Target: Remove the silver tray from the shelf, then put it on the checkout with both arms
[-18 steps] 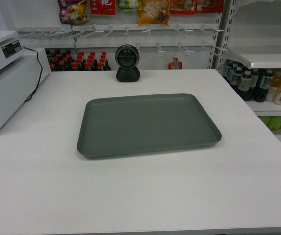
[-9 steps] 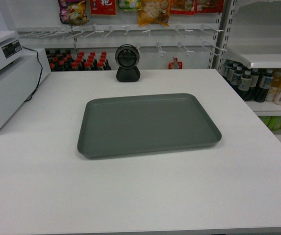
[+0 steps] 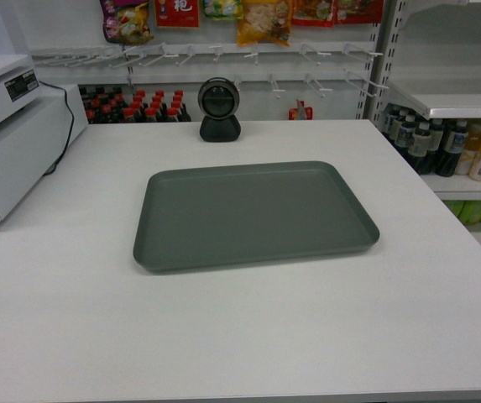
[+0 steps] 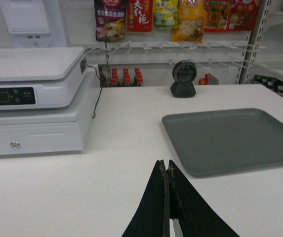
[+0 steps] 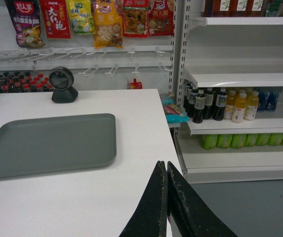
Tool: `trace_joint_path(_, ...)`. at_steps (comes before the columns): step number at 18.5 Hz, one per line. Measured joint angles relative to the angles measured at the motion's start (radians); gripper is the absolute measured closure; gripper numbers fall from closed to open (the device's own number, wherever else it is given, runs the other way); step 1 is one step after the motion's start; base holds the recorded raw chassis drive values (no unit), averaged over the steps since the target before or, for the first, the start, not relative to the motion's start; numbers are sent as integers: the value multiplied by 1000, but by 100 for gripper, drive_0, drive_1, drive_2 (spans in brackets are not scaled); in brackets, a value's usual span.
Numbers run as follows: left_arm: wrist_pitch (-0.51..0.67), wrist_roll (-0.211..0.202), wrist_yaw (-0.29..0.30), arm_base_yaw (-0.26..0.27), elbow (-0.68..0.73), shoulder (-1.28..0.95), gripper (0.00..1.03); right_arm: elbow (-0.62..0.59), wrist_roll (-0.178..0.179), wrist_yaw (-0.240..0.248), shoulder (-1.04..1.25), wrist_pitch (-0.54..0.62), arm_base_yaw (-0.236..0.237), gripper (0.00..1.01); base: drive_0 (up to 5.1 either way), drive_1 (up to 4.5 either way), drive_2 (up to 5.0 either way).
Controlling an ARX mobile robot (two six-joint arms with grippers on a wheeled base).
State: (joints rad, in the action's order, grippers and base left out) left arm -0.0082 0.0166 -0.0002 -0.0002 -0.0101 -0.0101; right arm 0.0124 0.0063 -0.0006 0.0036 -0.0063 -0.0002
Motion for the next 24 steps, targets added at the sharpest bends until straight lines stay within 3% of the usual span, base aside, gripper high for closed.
trace_joint_path(2, 2, 0, 0, 0, 0, 0, 102, 0, 0, 0, 0, 2, 0, 95, 0, 0, 0)
trace_joint_path(3, 4, 0, 0, 0, 0, 0, 92, 0, 0, 0, 0, 2, 0, 82, 0, 0, 0)
trace_joint_path(6, 4, 0, 0, 0, 0, 0, 59, 0, 0, 0, 0, 2, 0, 49, 0, 0, 0)
trace_joint_path(9, 4, 0, 0, 0, 0, 0, 18, 0, 0, 0, 0, 2, 0, 7, 0, 0, 0)
trace_joint_path(10, 4, 0, 0, 0, 0, 0, 7, 0, 0, 0, 0, 2, 0, 1, 0, 0, 0)
trace_joint_path(11, 4, 0, 0, 0, 0, 0, 4, 0, 0, 0, 0, 2, 0, 4, 0, 0, 0)
trace_joint_path(24, 4, 0, 0, 0, 0, 0, 5, 0, 0, 0, 0, 2, 0, 3, 0, 0, 0)
